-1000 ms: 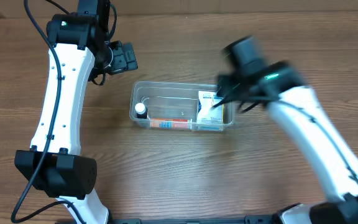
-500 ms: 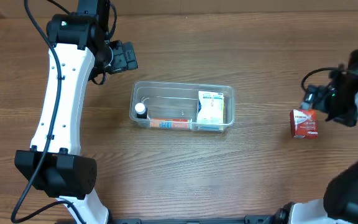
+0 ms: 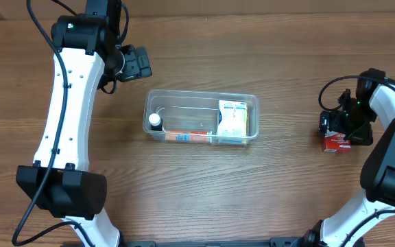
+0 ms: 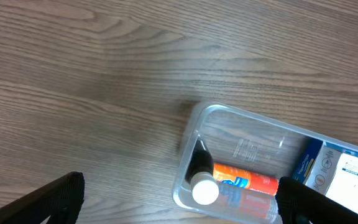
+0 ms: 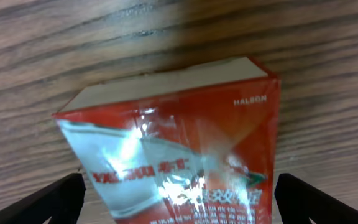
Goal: Pack container
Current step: 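Grasp the red medicine box with the right gripper, then place the red box into the container's middle and release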
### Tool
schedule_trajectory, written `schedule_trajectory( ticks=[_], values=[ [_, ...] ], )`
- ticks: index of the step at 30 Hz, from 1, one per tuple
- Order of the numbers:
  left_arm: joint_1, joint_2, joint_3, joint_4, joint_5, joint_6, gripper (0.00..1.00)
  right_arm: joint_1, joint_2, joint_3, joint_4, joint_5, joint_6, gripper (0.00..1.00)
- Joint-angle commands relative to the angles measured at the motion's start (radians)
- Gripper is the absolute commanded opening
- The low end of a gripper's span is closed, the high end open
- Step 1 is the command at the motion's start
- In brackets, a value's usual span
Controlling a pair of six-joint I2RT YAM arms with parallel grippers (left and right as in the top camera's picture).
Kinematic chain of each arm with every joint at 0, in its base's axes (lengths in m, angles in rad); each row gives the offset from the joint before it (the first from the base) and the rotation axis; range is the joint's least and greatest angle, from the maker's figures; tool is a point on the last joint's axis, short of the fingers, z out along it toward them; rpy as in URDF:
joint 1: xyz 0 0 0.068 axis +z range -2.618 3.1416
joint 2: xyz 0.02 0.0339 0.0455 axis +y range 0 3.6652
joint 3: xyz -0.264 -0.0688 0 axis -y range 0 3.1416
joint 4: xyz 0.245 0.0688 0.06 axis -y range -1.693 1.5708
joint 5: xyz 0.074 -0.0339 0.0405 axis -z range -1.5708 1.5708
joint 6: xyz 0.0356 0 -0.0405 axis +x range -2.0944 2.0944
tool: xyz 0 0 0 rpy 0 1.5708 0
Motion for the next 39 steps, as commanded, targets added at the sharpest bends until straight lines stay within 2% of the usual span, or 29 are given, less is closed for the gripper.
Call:
schedule_trajectory(
  ticks=[1, 3, 5, 12, 16, 21, 24, 29, 32, 35, 39],
  values=[
    [-0.003, -0.031, 0.025, 0.0, -0.006, 0.024, 1.0, -0.001, 0.02, -0.002, 0.011, 0.005, 0.016, 1.0],
    [-0.003, -0.031, 0.025, -0.002, -0.006, 0.024, 1.0, -0.001, 0.02, -0.002, 0.017, 0.005, 0.031, 0.96],
    [-0.003, -0.031, 0.025, -0.003, -0.006, 0.023, 1.0, -0.001, 0.02, -0.002, 0.018, 0.005, 0.031, 0.83],
    [-0.003, -0.031, 0.025, -0.006, -0.006, 0.023, 1.0, -0.001, 0.019, -0.002, 0.019, -0.046, 0.042, 0.65],
    [-0.003, -0.031, 0.025, -0.006, -0.006, 0.023, 1.0, 0.003, -0.001, 0.074, -0.029, -0.175, 0.089, 0.64],
    [-0.003, -0.031, 0.025, -0.005, -0.007, 0.024, 1.0, 0.057, -0.103, 0.189, -0.085, -0.185, 0.095, 0.63],
    [-0.003, -0.031, 0.025, -0.006, -0.031, 0.027, 1.0, 0.139, -0.182, 0.277, -0.124, -0.2, 0.09, 0.62],
    [0.031, -0.032, 0.026, -0.007, -0.056, 0.001, 1.0, 0.401, -0.301, 0.421, -0.14, -0.19, 0.029, 0.61],
    [0.126, -0.034, 0.026, -0.022, -0.039, -0.034, 1.0, 0.589, -0.31, 0.458, -0.116, -0.127, 0.02, 0.61],
    [0.247, -0.034, 0.026, -0.042, 0.032, -0.042, 1.0, 0.745, -0.29, 0.458, -0.084, -0.119, -0.082, 0.61],
    [0.376, -0.034, 0.026, -0.046, 0.138, -0.041, 1.0, 0.887, -0.229, 0.451, -0.038, -0.041, -0.154, 0.61]
  ],
)
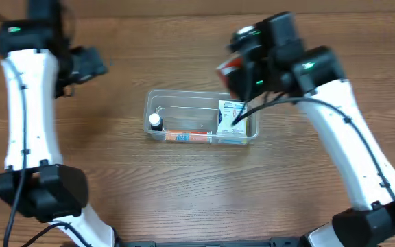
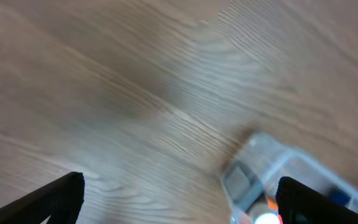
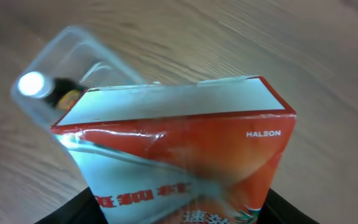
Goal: Pack container
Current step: 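Place the red box into the container's middle and release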
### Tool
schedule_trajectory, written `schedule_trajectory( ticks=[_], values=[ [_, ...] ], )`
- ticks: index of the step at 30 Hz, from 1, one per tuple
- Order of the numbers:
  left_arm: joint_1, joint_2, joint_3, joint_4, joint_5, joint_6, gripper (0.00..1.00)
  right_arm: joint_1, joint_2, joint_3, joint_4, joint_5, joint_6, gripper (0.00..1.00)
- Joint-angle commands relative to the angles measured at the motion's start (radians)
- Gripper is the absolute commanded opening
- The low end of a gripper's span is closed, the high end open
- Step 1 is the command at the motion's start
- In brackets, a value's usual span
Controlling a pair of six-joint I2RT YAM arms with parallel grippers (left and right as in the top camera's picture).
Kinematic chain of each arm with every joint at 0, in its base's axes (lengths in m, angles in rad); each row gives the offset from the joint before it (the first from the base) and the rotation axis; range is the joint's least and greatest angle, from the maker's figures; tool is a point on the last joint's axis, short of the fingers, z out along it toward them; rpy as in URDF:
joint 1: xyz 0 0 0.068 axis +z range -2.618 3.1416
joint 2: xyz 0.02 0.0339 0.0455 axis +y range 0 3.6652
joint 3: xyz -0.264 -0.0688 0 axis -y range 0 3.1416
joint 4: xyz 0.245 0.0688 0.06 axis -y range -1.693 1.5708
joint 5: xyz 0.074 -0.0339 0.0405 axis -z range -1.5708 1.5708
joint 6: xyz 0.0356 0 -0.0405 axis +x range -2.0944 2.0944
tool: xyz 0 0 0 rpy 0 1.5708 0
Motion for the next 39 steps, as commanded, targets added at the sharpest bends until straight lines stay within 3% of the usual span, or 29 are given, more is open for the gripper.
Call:
schedule_trajectory(
  ticks=[1, 20, 25, 28, 31, 36, 39],
  values=[
    [0.085, -0.034, 0.026, -0.006, 0.115, -0.014, 1.0, 0.084, 0.064, 0.002, 0.03, 0.077, -0.081, 0.61],
    [0.086, -0.034, 0.026, -0.007, 0.121, 0.022, 1.0, 0.199, 0.399, -0.003, 0.112, 0.041, -0.137, 0.62],
    [0.086, -0.034, 0.026, -0.008, 0.121, 0.022, 1.0, 0.197, 0.408, -0.008, 0.121, 0.035, -0.137, 0.74],
    [0.085, -0.034, 0.026, -0.015, 0.122, 0.039, 1.0, 0.195, 0.406, -0.006, 0.119, 0.055, -0.124, 0.98],
    [0.08, -0.034, 0.026, -0.035, 0.126, 0.124, 1.0, 0.197, 0.377, 0.022, 0.1, 0.065, -0.106, 1.0],
    [0.016, -0.034, 0.026, -0.035, 0.121, 0.24, 1.0, 0.172, 0.231, 0.116, 0.118, 0.207, 0.068, 1.0],
    [-0.03, -0.034, 0.026, -0.025, 0.104, 0.243, 1.0, 0.103, 0.151, 0.128, 0.107, 0.079, 0.107, 1.0]
  ],
)
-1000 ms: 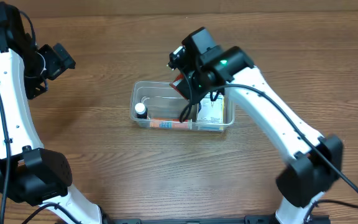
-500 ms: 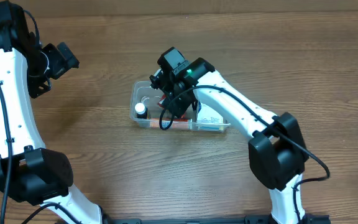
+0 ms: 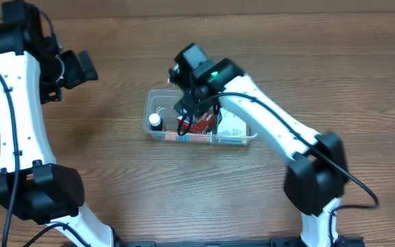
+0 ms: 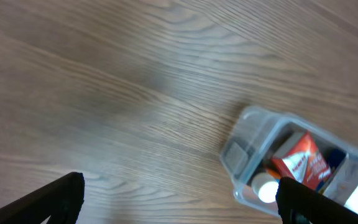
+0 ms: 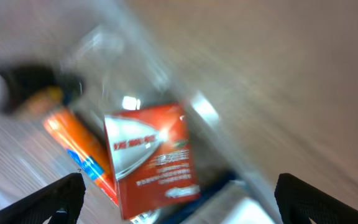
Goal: Pack container
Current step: 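Place the red box into the container's middle and release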
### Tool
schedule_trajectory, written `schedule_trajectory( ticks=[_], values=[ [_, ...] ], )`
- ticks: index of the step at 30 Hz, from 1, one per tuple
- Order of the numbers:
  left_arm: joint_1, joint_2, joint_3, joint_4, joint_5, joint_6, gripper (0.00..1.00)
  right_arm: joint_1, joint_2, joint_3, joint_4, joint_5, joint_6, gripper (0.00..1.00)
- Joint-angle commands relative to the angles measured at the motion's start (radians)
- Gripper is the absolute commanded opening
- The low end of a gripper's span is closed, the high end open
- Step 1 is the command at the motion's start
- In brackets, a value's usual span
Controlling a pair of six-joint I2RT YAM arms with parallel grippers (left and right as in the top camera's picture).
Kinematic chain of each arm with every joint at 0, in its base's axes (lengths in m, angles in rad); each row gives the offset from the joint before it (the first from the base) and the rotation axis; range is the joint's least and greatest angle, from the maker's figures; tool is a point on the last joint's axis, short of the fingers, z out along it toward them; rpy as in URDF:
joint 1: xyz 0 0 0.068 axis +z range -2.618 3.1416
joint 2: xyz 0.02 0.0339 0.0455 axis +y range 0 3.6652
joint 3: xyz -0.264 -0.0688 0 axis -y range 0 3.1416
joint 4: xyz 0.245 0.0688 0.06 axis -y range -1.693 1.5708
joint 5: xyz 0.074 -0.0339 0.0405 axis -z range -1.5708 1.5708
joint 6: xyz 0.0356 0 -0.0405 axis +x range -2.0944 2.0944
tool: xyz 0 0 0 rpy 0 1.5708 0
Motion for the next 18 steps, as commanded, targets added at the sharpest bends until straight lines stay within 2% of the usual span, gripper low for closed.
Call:
schedule_trajectory(
  ticks=[1, 2, 3, 4, 5, 6, 11, 18],
  values=[
    [-0.062, -0.034, 0.025, 0.01, -0.019, 0.057, 1.0, -0.098, -0.173, 0.068, -0.026, -0.138, 0.089, 1.0],
    [-0.074, -0.034, 0.025, 0.013, -0.029, 0.057, 1.0, -0.118, -0.176, 0.068, -0.067, -0.229, 0.089, 0.97],
    [-0.082, -0.034, 0.025, 0.016, -0.034, 0.056, 1.0, -0.13, -0.176, 0.065, -0.119, -0.312, 0.089, 0.82],
    [-0.09, -0.034, 0.025, 0.017, -0.039, 0.053, 1.0, -0.135, -0.174, 0.047, -0.163, -0.385, 0.089, 0.56],
    [-0.092, -0.034, 0.025, 0.019, -0.038, 0.052, 1.0, -0.135, -0.174, 0.021, -0.182, -0.424, 0.09, 0.36],
    [-0.094, -0.034, 0.025, 0.02, -0.039, 0.045, 1.0, -0.125, -0.174, -0.01, -0.187, -0.448, 0.09, 0.3],
    [-0.094, -0.034, 0.025, 0.018, -0.039, 0.042, 1.0, -0.039, -0.173, -0.183, -0.135, -0.455, 0.082, 0.29],
    [-0.094, -0.034, 0.025, 0.016, -0.038, 0.042, 1.0, 0.021, -0.17, -0.35, 0.061, -0.444, 0.119, 0.28]
  ],
)
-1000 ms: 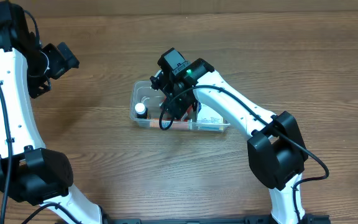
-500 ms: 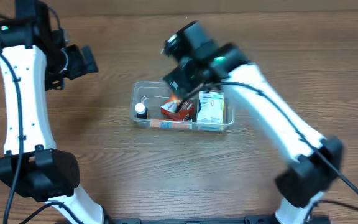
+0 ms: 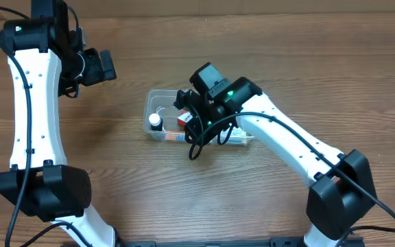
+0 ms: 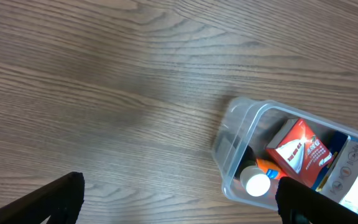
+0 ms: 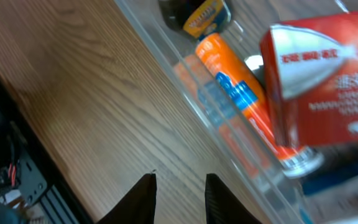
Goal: Pack container
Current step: 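Place the red box into the container's middle and release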
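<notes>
The clear plastic container (image 3: pixel 158 97) lies mid-table. Inside it rest the red box (image 4: pixel 300 152), an orange tube (image 5: pixel 241 99), a dark bottle with a white cap (image 4: pixel 256 184) and a white-and-blue box (image 4: pixel 353 180). My right gripper (image 5: pixel 180 186) hovers at the container's front wall, over the table. Its fingers are close together with a narrow gap and hold nothing. In the overhead view the right gripper (image 3: pixel 199 125) covers the container's middle. My left gripper (image 3: pixel 105 66) is up and to the left of the container, wide open and empty.
Bare wooden table (image 3: pixel 307 62) surrounds the container on every side. The right arm (image 3: pixel 286 140) stretches from the lower right across the container's right end. The left arm (image 3: pixel 29 110) stands along the left side.
The right gripper's jaws have narrowed from wide open to a small gap, and it now looks at the container's front wall. The red box stays in the container. The left gripper shifted slightly right.
The red box first stood on the table at the far right with my right gripper around it. Then the gripper held it above the container's right end. Then it lay in the container under wide-open jaws, and it remains there now.
</notes>
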### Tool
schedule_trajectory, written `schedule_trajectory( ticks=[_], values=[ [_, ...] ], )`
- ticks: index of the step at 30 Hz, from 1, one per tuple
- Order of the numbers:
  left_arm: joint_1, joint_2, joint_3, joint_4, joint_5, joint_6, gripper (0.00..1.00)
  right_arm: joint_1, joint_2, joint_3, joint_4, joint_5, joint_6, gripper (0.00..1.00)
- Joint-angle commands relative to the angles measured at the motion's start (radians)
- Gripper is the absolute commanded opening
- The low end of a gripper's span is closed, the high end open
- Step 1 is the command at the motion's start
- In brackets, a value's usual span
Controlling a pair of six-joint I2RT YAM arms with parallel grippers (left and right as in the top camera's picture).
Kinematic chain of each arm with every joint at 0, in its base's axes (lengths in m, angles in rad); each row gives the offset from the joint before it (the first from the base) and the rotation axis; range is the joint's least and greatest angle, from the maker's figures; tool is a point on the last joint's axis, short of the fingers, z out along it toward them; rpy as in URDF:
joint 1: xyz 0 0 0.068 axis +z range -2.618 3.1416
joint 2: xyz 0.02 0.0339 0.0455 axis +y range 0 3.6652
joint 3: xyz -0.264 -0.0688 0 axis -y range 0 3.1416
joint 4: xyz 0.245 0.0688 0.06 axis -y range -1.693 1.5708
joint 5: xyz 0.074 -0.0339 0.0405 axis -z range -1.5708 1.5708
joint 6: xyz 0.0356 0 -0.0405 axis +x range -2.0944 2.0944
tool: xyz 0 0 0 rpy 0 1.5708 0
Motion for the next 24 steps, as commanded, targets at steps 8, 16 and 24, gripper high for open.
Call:
schedule_trajectory(
  ticks=[8, 16, 24],
  values=[
    [0.0, -0.034, 0.025, -0.003, -0.012, 0.015, 1.0, -0.003, -0.005, -0.046, 0.134, 0.007, 0.027, 0.28],
    [0.0, -0.033, 0.025, -0.003, -0.012, 0.015, 1.0, -0.009, 0.005, -0.046, 0.21, 0.174, 0.181, 0.07],
    [-0.002, -0.033, 0.025, -0.009, -0.012, 0.015, 1.0, -0.009, 0.102, -0.046, 0.182, 0.166, 0.189, 0.04]
  ],
)
